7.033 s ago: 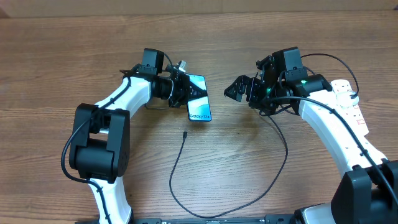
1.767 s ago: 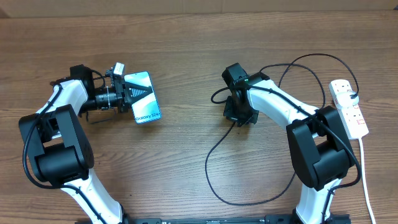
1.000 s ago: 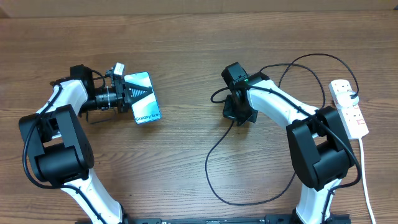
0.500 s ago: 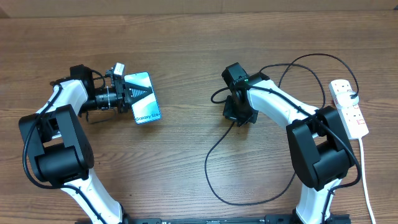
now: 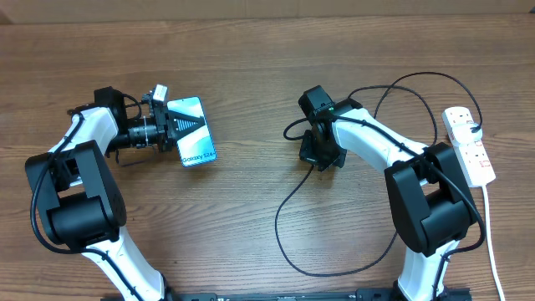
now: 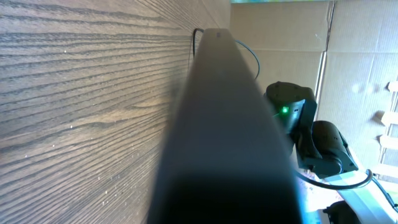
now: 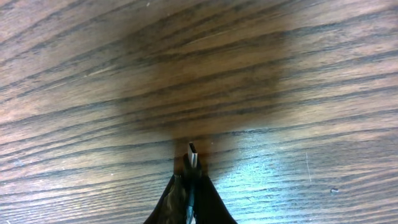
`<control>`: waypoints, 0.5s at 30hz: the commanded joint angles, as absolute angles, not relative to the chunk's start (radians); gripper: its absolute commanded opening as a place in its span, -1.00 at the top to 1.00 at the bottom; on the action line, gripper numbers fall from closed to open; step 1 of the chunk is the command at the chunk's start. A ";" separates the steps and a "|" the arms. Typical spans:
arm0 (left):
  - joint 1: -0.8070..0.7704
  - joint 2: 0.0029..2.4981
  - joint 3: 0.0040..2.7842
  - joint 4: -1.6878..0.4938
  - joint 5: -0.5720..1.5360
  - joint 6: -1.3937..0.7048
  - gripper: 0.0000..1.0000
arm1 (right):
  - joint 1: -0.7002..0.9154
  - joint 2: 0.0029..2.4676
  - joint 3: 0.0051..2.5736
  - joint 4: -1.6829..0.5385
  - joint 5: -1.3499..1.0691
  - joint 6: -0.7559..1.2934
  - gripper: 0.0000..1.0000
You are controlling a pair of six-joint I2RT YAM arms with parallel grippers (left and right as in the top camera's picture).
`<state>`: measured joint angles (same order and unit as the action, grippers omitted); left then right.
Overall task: Plug charger to phone and switch on socket
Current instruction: 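Close the right gripper on the black cable connector, then lift the connector with the right gripper toward the phone's bottom edge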
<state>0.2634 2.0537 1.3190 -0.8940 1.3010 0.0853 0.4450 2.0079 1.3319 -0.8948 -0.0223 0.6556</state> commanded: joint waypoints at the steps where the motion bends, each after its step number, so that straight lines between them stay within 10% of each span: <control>1: 0.258 2.024 1.328 -0.887 1.326 0.110 0.91 | 0.443 2.011 1.320 -0.882 -0.033 0.638 0.93; 10: 0.242 2.024 1.328 -0.928 1.071 -0.015 0.92 | 0.442 2.011 1.323 -0.860 -0.065 0.509 0.93; 15: 0.239 2.023 1.328 -0.973 1.399 0.244 0.92 | 0.428 1.989 1.351 -0.835 -0.348 0.266 0.92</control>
